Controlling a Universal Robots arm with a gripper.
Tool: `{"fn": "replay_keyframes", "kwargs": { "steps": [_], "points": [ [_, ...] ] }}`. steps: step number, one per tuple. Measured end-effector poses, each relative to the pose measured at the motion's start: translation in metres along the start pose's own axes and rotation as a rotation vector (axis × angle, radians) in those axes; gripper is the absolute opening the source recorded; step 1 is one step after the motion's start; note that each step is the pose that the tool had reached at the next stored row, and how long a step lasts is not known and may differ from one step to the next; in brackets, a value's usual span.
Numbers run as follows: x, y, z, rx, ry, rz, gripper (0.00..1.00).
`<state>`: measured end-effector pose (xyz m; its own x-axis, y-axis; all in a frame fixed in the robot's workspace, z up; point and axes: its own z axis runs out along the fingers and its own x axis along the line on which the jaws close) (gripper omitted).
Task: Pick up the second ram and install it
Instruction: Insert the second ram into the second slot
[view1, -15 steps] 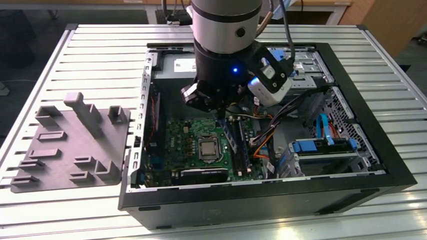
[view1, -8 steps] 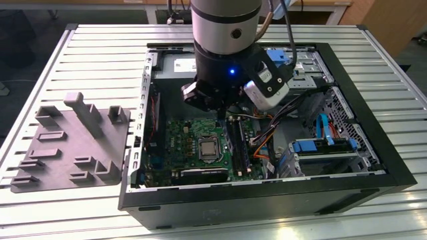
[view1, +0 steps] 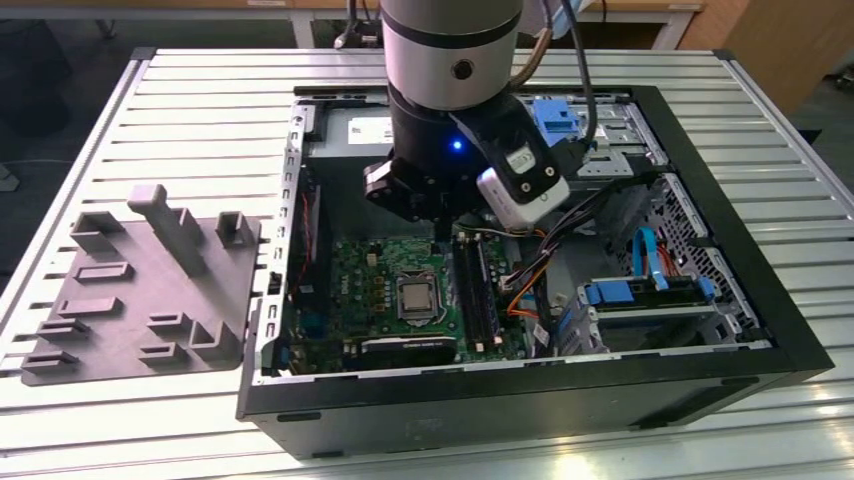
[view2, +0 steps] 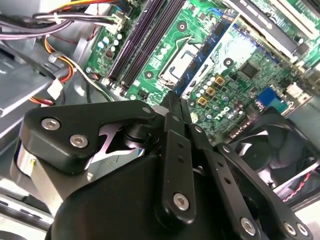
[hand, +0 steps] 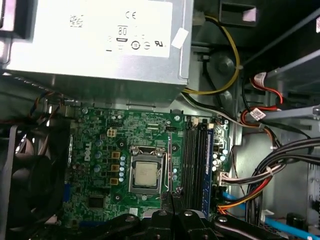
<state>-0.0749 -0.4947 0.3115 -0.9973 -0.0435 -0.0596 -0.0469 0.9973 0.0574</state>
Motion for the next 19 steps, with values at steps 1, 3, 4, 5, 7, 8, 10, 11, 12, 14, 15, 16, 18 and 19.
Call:
{"fn": "replay_keyframes", "kwargs": {
  "steps": [1, 3, 4, 5, 7, 8, 10, 11, 12, 14, 15, 16, 18, 19],
  "points": [
    [0.0000, 0.0000, 0.0001, 0.0007, -0.0007, 0.011, 0.12],
    [0.0000, 0.0000, 0.0003, 0.0020, -0.0021, 0.035, 0.12],
    [0.0000, 0.0000, 0.0002, 0.0023, -0.0023, 0.040, 0.12],
    [0.0000, 0.0000, 0.0002, 0.0024, -0.0023, 0.040, 0.12],
    [0.0000, 0.0000, 0.0003, 0.0024, -0.0024, 0.041, 0.12],
    [0.0000, 0.0000, 0.0003, 0.0024, -0.0024, 0.041, 0.12],
    [0.0000, 0.0000, 0.0006, 0.0026, -0.0024, 0.041, 0.12],
    [0.0000, 0.0000, 0.0010, 0.0024, -0.0024, 0.041, 0.12],
    [0.0000, -0.0001, 0.0015, 0.0023, -0.0024, 0.041, 0.12],
    [-0.0002, -0.0001, 0.0025, 0.0024, -0.0023, 0.041, 0.12],
    [-0.0003, -0.0002, 0.0028, 0.0025, -0.0023, 0.041, 0.12],
    [-0.0005, -0.0002, 0.0031, 0.0025, -0.0023, 0.041, 0.12],
    [-0.0009, -0.0002, 0.0037, 0.0025, -0.0023, 0.041, 0.12],
    [-0.0011, -0.0003, 0.0040, 0.0026, -0.0023, 0.041, 0.12]
  ]
}}
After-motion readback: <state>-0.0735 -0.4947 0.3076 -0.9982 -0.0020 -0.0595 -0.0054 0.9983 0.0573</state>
